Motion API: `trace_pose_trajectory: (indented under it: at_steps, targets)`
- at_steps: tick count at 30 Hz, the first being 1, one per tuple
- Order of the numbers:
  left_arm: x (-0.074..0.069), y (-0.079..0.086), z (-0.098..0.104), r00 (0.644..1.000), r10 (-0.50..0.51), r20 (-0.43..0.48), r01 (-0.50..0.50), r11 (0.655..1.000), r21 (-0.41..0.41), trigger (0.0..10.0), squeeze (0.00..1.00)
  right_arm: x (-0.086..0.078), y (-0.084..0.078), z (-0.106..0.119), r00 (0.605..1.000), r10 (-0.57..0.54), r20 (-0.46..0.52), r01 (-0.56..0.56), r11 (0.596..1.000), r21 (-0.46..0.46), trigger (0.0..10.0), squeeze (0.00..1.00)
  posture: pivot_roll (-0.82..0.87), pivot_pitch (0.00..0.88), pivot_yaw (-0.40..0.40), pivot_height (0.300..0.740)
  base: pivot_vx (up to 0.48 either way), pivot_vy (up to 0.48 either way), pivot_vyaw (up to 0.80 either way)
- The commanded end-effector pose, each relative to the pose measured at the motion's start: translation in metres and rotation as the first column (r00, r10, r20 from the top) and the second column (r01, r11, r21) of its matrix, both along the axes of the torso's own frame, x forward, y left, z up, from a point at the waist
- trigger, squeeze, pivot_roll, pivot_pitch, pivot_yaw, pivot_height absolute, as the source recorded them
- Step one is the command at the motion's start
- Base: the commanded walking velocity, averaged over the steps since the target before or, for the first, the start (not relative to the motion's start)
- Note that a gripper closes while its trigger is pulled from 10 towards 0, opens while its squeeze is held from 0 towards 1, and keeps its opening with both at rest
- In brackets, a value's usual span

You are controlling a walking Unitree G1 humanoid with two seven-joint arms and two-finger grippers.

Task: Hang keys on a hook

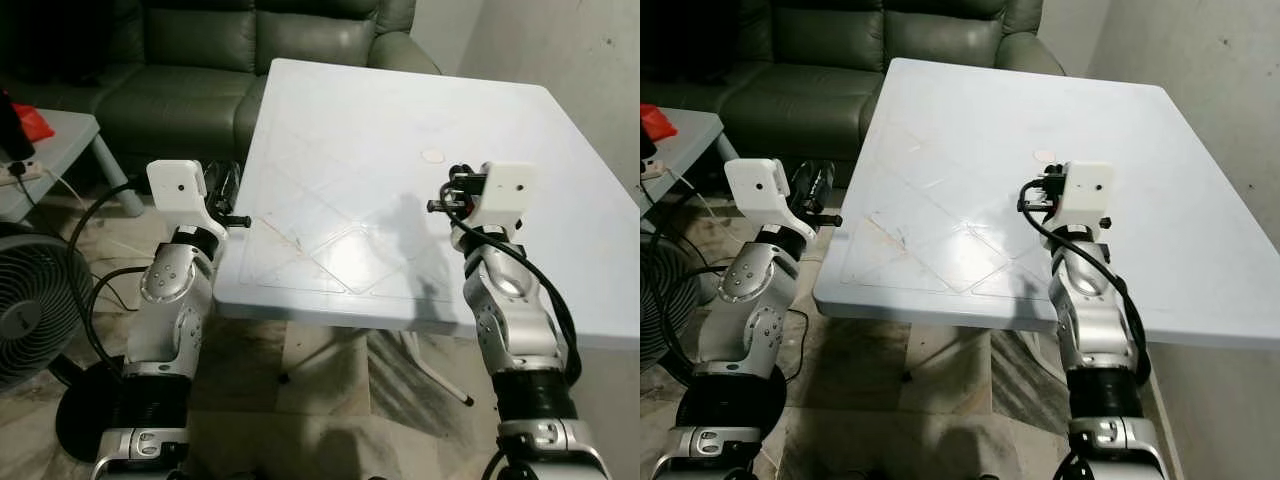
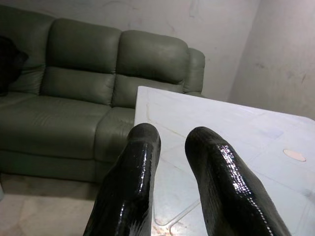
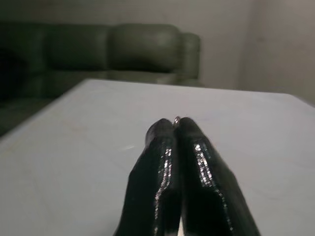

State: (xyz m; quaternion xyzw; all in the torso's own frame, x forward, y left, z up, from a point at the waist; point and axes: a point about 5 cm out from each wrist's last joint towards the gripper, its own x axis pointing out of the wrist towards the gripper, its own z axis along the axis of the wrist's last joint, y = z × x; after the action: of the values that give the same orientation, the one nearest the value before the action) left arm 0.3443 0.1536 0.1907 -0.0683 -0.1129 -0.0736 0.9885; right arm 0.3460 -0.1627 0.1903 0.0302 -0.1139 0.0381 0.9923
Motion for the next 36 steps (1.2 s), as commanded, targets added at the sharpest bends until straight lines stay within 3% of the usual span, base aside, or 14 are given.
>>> trace_pose_trajectory:
  at_steps: [1,8,14,24,36]
  targets:
    - [0.002,0.001,-0.003,1.000,-0.031,-0.001,0.031,1.000,-0.005,10.0,0.00,-0.010,0.009,-0.002,0.991,0.124,0.059,-0.125,0.992,0.008,10.0,0.00,-0.07,0.000,-0.029,0.740,0.000,0.000,0.00]
    - [-0.001,0.002,-0.020,0.998,-0.053,-0.046,0.052,0.999,-0.012,10.0,0.00,-0.021,0.017,-0.018,0.987,0.158,0.021,-0.158,0.987,0.010,10.0,0.00,-0.09,0.000,-0.008,0.740,0.000,0.000,0.00]
    - [-0.001,0.001,-0.026,0.997,-0.057,-0.052,0.056,0.998,-0.017,10.0,0.00,-0.021,0.008,-0.036,0.995,0.080,-0.061,-0.080,0.997,-0.009,10.0,0.00,-0.09,0.000,-0.019,0.740,0.000,0.000,-0.12]
    - [0.001,-0.001,-0.023,0.999,-0.043,-0.032,0.043,0.999,-0.002,10.0,0.00,-0.013,0.009,-0.028,0.995,0.088,-0.041,-0.092,0.991,-0.098,10.0,0.00,-0.07,0.000,-0.026,0.740,0.000,0.000,-0.73]
    - [0.010,-0.001,-0.019,0.998,-0.049,-0.036,0.048,0.998,-0.050,10.0,0.00,-0.009,0.011,-0.025,0.997,0.073,-0.027,-0.075,0.993,-0.095,10.0,0.00,-0.08,0.000,-0.018,0.740,0.000,0.037,-0.73]
